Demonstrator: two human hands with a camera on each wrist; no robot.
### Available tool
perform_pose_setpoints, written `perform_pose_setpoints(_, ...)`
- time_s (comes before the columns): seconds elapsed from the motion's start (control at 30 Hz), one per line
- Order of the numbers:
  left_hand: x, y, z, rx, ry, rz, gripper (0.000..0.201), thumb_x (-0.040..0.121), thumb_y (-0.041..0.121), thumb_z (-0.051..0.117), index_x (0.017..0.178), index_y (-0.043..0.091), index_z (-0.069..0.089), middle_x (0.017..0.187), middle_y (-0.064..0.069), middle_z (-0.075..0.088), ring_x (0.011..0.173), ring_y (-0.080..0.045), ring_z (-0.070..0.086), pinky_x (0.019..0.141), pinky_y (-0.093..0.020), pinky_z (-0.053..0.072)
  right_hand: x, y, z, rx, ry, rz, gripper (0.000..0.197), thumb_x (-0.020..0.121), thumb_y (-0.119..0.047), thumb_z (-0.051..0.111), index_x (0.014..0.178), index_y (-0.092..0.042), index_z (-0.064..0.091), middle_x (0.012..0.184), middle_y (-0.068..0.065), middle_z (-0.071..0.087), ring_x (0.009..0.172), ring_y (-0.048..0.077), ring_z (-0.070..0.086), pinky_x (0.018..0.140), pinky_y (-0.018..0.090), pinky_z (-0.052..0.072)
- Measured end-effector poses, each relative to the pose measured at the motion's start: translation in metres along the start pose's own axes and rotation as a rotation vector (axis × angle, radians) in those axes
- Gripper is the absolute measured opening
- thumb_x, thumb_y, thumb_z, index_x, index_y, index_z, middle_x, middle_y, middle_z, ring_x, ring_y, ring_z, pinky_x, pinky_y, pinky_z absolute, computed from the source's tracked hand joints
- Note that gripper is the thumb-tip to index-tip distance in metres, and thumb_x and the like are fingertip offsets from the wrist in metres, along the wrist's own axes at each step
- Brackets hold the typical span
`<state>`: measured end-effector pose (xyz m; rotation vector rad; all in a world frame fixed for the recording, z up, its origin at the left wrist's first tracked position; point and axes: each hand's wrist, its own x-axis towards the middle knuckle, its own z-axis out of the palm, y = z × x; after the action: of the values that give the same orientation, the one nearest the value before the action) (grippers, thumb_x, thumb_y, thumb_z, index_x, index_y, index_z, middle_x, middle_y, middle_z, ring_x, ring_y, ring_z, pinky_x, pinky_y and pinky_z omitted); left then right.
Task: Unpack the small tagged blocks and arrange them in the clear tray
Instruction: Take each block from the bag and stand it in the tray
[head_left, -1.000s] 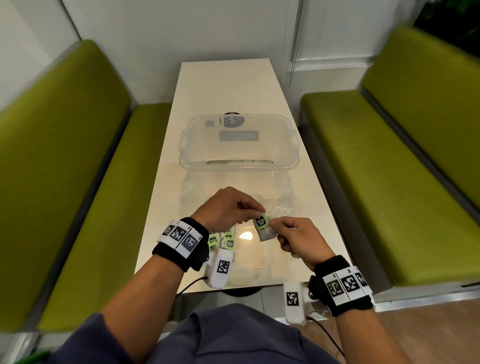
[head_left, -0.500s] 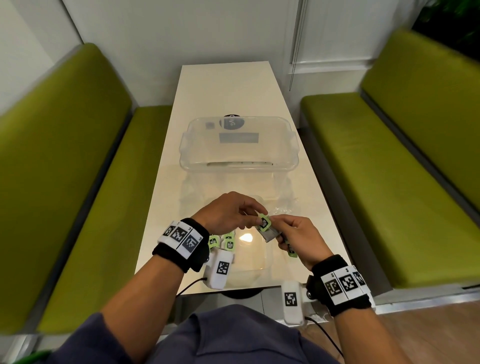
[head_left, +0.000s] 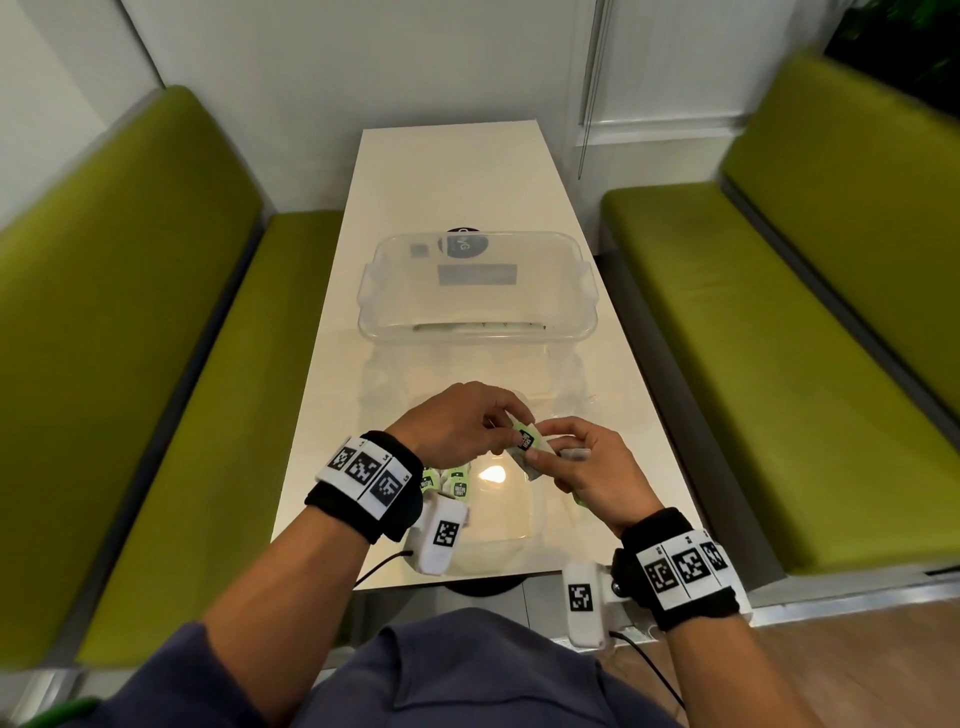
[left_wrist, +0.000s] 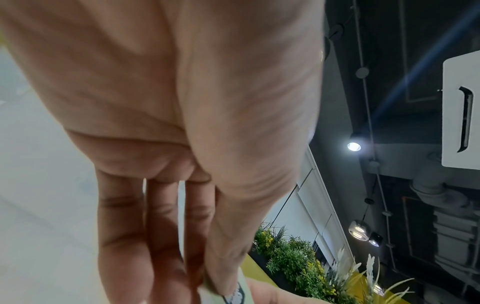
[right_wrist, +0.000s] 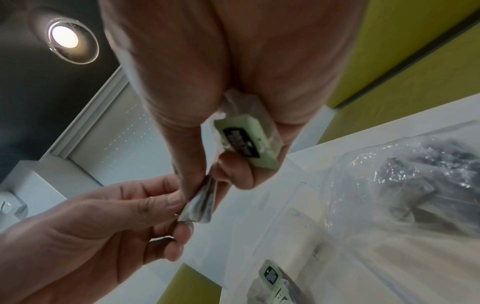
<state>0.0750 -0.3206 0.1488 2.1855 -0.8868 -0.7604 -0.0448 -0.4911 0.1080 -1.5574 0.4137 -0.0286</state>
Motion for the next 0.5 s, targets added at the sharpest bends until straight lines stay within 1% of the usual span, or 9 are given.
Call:
perform_pose_setpoints(0.07,0.0,0.001,0.0,0.003,0.014,-0.002,0.012,0.095,0.024,0.071,0.107,0.022,0.07,0.087,0.006,0.078,0.083,-0.014,0.073,0.085,-0.043,0.059,0.002,0.001,0.0,-0.026,0.003,-0.014,0.026,0.083,-0.01,0.081,0.107,-0.013,0.074,0.081,0.013,0.074,0.053,0.008,0.051,0.051,0.019,0.041)
perform_pose_setpoints(0.17,0.0,0.003,-0.002,0.043,0.018,-0.003,0.007,0.093,0.027,0.073,0.1,0.023,0.072,0.084,0.004,0.078,0.082,-0.015,0.073,0.084,-0.044,0.059,0.005,0.003,-0.001,-0.057,0.007,-0.02,0.017,0.085,-0.011,0.08,0.102,-0.011,0.077,0.073,0.004,0.072,0.052,0.007,0.047,0.051,0.018,0.041)
perform_pose_setpoints(0.2,0.0,0.004,-0.004,0.047,0.019,-0.014,0.008,0.093,0.028,0.074,0.099,0.024,0.073,0.083,0.004,0.078,0.08,-0.015,0.073,0.081,-0.042,0.06,0.005,0.003,-0.001,-0.059,0.006,-0.022,0.015,0.086,-0.011,0.079,0.101,-0.01,0.078,0.071,0.003,0.071,0.051,0.006,0.046,0.05,0.017,0.04)
perform_pose_setpoints(0.23,0.0,0.004,-0.005,0.048,0.022,-0.026,0.009,0.092,0.029,0.075,0.1,0.025,0.074,0.082,0.004,0.078,0.078,-0.015,0.072,0.077,-0.039,0.06,0.006,0.003,-0.001,-0.063,0.008,-0.025,0.014,0.086,-0.01,0.079,0.1,-0.009,0.078,0.071,0.003,0.07,0.05,0.005,0.046,0.05,0.017,0.04)
perform_pose_setpoints(0.3,0.0,0.007,-0.008,0.062,0.02,-0.045,0.01,0.093,0.03,0.074,0.102,0.024,0.075,0.08,0.002,0.078,0.07,-0.013,0.07,0.065,-0.028,0.056,0.007,0.003,0.0,-0.071,0.014,-0.03,0.014,0.087,-0.01,0.078,0.1,-0.008,0.079,0.073,0.004,0.07,0.05,0.001,0.049,0.051,0.016,0.041)
perform_pose_setpoints(0.33,0.0,0.007,-0.009,0.069,0.016,-0.052,0.011,0.093,0.029,0.074,0.103,0.024,0.075,0.079,0.001,0.078,0.067,-0.011,0.068,0.062,-0.025,0.054,0.008,0.004,0.0,-0.07,0.015,-0.034,0.014,0.087,-0.011,0.077,0.101,-0.008,0.079,0.075,0.006,0.071,0.051,0.001,0.049,0.051,0.016,0.041)
perform_pose_setpoints(0.4,0.002,0.007,-0.011,0.062,0.015,-0.054,0.013,0.093,0.028,0.074,0.105,0.024,0.077,0.078,0.0,0.078,0.064,-0.009,0.066,0.061,-0.024,0.053,0.009,0.005,0.0,-0.059,0.015,-0.034,0.015,0.089,-0.014,0.077,0.102,-0.01,0.08,0.077,0.008,0.07,0.055,0.005,0.048,0.052,0.017,0.041)
perform_pose_setpoints(0.5,0.004,0.005,-0.011,0.034,0.043,-0.056,0.016,0.092,0.026,0.076,0.107,0.027,0.079,0.07,0.008,0.075,0.062,-0.006,0.065,0.057,-0.015,0.046,0.01,0.004,0.0,-0.038,0.014,-0.025,0.016,0.089,-0.018,0.077,0.103,-0.01,0.08,0.075,0.01,0.068,0.056,0.012,0.044,0.049,0.017,0.039)
